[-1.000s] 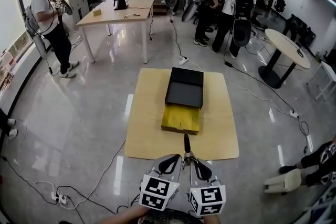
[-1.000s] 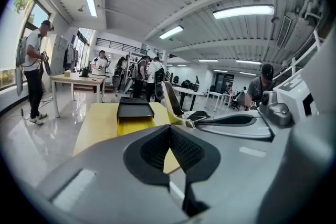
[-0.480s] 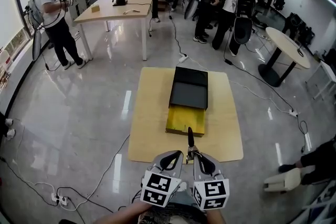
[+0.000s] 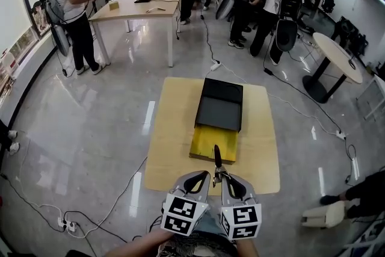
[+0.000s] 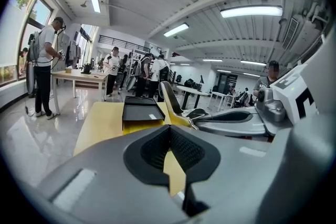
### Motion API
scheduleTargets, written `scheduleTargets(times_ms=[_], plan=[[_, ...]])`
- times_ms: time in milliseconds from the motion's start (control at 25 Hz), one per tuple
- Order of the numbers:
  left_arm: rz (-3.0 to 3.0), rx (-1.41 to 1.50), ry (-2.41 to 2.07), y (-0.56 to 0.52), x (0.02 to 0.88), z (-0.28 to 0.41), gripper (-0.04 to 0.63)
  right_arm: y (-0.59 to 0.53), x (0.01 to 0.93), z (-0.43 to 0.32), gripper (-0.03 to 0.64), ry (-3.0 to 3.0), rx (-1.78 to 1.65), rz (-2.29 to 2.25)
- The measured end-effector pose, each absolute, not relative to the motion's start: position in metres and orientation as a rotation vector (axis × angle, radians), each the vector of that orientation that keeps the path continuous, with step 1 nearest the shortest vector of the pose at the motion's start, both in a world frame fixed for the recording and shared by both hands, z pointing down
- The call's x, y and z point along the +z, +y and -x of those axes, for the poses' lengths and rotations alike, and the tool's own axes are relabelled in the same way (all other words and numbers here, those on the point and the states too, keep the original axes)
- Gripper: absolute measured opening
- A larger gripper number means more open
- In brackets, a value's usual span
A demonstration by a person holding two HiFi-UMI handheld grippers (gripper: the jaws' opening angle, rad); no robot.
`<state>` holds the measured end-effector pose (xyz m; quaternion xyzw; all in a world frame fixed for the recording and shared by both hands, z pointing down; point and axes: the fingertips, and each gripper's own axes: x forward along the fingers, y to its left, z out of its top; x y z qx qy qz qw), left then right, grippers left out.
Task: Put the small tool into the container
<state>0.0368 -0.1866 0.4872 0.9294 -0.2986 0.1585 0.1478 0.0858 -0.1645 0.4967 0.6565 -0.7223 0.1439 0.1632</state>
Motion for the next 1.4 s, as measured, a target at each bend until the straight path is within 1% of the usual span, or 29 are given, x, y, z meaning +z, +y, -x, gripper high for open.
scheduleTargets(times_ms=[280, 600, 1400], plan=[[-2.641, 0.457, -0.919, -0.234, 0.506, -0.062, 0.012, -0.212, 0.515, -0.111, 0.008, -2.066, 0.390, -1.778], [-2.586, 0.466, -0.968, -0.309, 0.504, -0.108, 0.012, -0.288, 0.518, -0.157, 0.008, -2.058, 0.378, -1.658], [-2.481, 0.488, -1.061, -0.403, 0.539, -0.141, 0.012, -0.383, 0.584, -0.199, 0.009, -1.923, 0.288, -1.383]])
